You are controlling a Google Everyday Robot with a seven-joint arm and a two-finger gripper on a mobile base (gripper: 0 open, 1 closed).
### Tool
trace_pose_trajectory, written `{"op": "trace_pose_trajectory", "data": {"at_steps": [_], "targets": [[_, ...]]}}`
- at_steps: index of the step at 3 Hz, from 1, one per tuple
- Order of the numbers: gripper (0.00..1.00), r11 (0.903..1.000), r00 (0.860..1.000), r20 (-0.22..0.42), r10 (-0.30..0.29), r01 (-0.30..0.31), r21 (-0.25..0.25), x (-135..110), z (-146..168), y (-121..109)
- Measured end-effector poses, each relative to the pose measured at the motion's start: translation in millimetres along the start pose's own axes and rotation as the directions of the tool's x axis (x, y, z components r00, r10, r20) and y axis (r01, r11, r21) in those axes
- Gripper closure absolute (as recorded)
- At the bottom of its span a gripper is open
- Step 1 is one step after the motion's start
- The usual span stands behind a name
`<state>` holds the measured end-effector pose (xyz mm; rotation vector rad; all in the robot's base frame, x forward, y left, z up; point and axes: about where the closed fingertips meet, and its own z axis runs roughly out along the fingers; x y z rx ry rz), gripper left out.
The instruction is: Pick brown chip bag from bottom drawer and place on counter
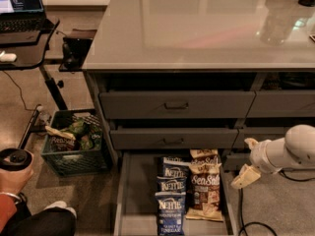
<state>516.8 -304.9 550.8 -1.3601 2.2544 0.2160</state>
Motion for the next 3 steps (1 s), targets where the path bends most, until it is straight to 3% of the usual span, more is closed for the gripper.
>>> {"op": "trace_pose_trajectory", "data": {"at_steps": [2, 3], "targets": [[0.00, 0.9936, 0.981, 0.155, 0.113, -0.112, -0.015, 46.6, 72.5, -0.3], [0.00, 0.9872, 0.972, 0.171, 0.159, -0.156, -0.033, 52.1, 99.0, 2.1]]}}
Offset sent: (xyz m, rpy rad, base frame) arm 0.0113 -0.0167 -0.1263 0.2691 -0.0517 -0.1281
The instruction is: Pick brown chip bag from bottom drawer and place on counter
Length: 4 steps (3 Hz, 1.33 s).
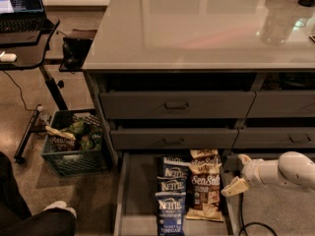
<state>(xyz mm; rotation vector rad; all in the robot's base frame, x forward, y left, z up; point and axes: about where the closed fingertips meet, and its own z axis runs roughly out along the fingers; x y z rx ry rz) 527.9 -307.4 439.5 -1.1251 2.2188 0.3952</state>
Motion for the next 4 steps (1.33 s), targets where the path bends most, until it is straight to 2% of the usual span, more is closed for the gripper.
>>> {"op": "trace_pose_trajectory", "data": {"at_steps": [1, 2, 3, 4], "targets": [[0.00, 1.0000, 1.000, 0.000, 0.000, 0.000, 0.000, 0.0, 0.0, 0.0], [0.00, 0.9994, 1.000, 0.016, 0.021, -0.022, 0.026, 11.1, 18.6, -5.6], [0.00, 0.9965, 0.999, 0.039, 0.029, -0.032, 0.078, 29.2, 56.2, -21.8], [0.00, 0.9951, 0.996, 0.077, 0.036, -0.043, 0.089, 41.5, 94.4, -30.2]]}}
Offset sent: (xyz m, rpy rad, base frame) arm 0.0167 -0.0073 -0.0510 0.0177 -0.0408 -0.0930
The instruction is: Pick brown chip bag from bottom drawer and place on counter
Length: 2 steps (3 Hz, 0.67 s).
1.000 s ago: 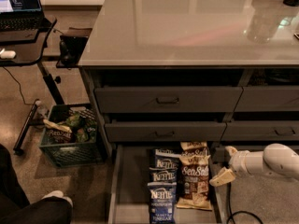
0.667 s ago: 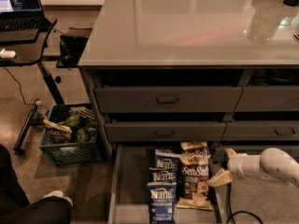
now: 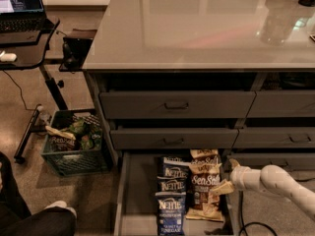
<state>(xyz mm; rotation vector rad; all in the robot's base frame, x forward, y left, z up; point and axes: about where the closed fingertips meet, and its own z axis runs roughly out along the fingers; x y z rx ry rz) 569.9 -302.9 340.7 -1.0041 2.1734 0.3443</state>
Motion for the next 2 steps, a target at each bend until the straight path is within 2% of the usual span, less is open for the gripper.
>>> {"op": "trace_pose_trajectory", "data": {"at_steps": [2], "targets": [[0.00, 0.9980, 0.998, 0.026, 0.050, -0.049, -0.039, 30.9, 63.8, 0.1]]}}
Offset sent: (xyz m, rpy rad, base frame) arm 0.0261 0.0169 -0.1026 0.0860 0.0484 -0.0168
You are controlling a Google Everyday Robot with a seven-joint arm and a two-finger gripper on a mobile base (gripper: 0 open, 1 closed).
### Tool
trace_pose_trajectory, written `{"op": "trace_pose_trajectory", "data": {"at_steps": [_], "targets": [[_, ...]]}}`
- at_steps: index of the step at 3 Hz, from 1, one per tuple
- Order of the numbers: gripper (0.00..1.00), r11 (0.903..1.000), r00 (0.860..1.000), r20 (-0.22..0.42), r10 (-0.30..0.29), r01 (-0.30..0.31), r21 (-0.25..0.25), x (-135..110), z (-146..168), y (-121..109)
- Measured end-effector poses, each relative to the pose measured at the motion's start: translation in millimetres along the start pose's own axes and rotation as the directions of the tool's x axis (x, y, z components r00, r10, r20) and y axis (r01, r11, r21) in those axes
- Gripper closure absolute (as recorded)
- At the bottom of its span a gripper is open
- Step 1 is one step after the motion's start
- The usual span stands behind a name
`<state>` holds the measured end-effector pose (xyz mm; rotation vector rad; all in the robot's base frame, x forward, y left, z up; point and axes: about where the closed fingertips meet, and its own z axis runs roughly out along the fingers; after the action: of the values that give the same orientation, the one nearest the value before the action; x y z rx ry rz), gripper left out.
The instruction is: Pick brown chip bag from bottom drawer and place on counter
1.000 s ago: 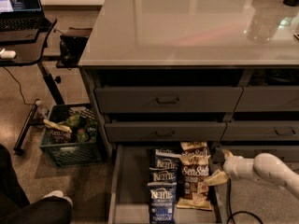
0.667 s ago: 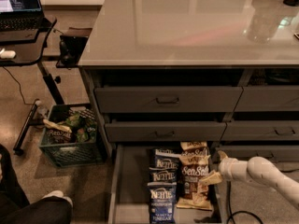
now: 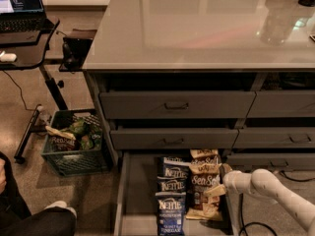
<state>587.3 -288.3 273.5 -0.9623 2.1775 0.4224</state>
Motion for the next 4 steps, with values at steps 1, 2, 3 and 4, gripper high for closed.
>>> {"op": "trace_pose_trajectory", "data": {"at_steps": [1, 2, 3, 4], "targets": [[0.00, 1.0000, 1.000, 0.005, 0.008, -0.008, 0.003, 6.3, 23.7, -2.3], [0.00, 1.0000, 1.000, -0.001, 0.002, -0.002, 0.008, 9.1, 43.8, -0.4], [0.00, 0.9998, 1.000, -0.015, 0.013, -0.013, 0.013, 16.9, 59.2, 2.7], [0.00, 0.9989, 0.999, -0.025, 0.033, -0.033, 0.033, 24.7, 69.2, 5.3]]}}
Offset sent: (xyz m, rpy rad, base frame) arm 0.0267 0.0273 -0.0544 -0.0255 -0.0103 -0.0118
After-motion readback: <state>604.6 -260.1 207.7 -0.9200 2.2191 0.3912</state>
